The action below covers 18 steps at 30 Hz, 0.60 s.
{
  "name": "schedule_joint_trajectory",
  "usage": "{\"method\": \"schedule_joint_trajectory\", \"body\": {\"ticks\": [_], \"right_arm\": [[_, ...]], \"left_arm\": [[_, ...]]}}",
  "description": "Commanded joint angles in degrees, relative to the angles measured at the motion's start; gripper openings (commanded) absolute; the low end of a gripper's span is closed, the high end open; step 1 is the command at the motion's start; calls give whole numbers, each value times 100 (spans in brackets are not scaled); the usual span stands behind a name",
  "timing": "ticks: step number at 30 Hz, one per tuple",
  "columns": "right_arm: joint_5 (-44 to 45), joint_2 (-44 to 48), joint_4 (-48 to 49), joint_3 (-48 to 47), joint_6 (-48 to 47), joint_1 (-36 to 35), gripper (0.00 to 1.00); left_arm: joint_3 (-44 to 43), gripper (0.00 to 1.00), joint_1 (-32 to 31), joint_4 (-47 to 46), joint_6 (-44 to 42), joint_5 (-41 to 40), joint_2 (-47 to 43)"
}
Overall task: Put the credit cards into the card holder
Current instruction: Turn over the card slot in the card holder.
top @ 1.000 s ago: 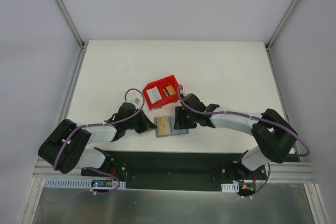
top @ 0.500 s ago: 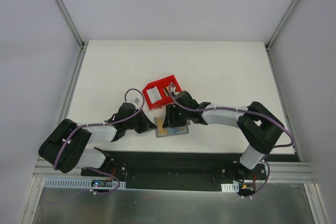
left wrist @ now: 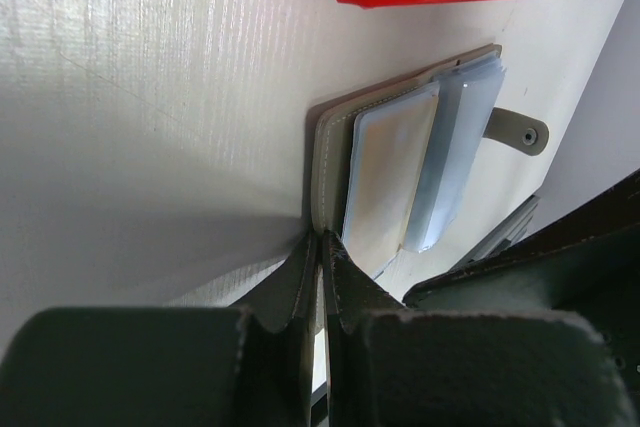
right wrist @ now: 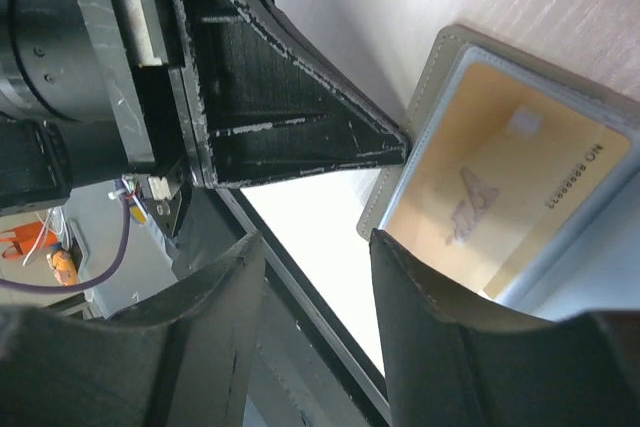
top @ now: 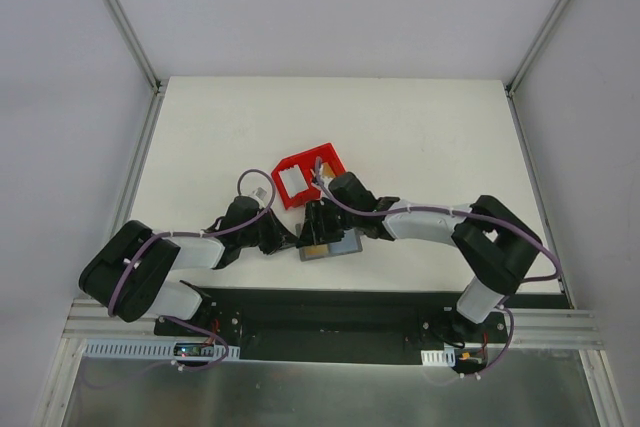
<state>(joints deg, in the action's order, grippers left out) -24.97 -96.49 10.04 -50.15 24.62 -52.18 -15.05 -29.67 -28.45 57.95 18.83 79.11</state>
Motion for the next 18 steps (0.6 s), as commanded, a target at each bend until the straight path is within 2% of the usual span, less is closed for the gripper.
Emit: {"method": "schedule_joint_trajectory", "body": {"ticks": [1,6,18], "right_arm": [[393,734,-535,-161,-352,-2,50],[2064,1501,-1592,250,-309,138,54],[2348,1273,-2147,418,-89,270,54]], "left_arm": [[309,0,-56,841,-135,-573,237],[327,0,-56,823,-153,-556,166],[318,0,-56,744,-276,-424,17]]}}
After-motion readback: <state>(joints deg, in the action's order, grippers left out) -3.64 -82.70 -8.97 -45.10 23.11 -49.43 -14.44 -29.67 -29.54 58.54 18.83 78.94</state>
